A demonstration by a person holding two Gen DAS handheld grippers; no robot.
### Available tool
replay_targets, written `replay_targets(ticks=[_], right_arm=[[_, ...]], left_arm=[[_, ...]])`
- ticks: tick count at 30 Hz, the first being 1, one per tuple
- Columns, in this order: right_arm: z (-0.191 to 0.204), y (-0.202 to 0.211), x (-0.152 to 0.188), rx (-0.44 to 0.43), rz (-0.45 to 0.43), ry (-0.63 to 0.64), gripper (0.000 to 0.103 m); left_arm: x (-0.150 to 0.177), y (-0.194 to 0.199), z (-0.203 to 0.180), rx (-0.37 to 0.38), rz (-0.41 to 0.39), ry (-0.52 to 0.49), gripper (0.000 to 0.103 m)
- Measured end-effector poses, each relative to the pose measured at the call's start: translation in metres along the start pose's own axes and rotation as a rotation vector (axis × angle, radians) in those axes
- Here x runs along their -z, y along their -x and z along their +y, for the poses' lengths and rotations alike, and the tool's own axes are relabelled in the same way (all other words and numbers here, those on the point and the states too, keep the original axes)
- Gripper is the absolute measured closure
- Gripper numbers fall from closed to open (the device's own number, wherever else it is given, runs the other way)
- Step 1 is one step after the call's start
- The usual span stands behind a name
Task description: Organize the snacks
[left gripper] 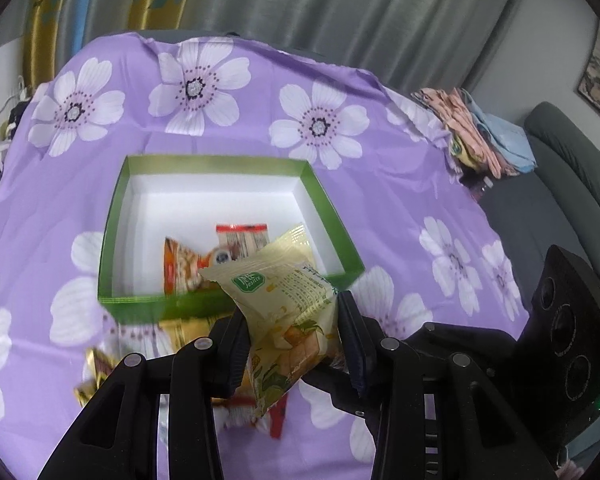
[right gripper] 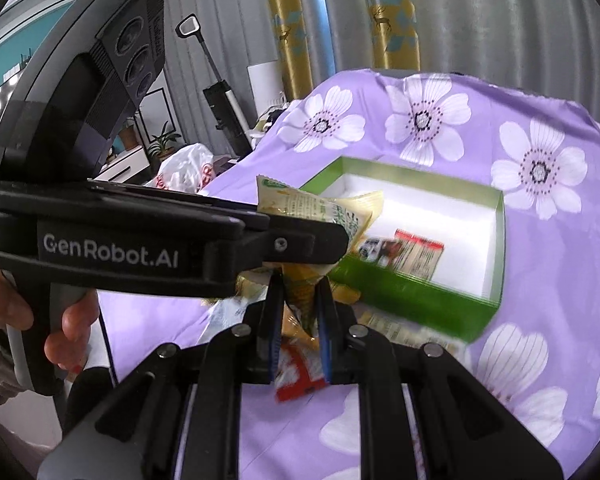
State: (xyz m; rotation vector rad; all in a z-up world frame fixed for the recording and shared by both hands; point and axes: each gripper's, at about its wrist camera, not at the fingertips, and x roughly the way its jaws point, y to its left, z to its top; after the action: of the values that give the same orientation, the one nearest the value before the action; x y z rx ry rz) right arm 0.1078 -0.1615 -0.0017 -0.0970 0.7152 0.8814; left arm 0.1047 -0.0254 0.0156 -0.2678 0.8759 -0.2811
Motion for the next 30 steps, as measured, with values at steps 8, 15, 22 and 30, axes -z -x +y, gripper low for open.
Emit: replay_targets(ticks=[8, 15, 22, 30], right_arm=[[-0.027, -0.023, -0.018, 0.023, 0.016, -0.018, 0.087], [-0.053, -0.053, -0.017, 0.025, 0.061, -0.065, 0.087], [-0.069, -0.072, -0.02, 0.04, 0.089, -0.088, 0.086], [-0.075, -0.082, -0.025, 0.096, 0.094, -0.09, 0.08]], left_arm=[[-0.028, -0.032, 0.016, 0.019, 0.044, 0.039, 0.062], [-0.038, -0.071, 0.03, 0.005, 0.1, 0.072, 0.062], [-0.045, -0.097, 0.041, 0.006, 0.133, 0.111, 0.062], [-0.045, -0.112, 0.048, -0.066, 0.144, 0.129, 0.047]])
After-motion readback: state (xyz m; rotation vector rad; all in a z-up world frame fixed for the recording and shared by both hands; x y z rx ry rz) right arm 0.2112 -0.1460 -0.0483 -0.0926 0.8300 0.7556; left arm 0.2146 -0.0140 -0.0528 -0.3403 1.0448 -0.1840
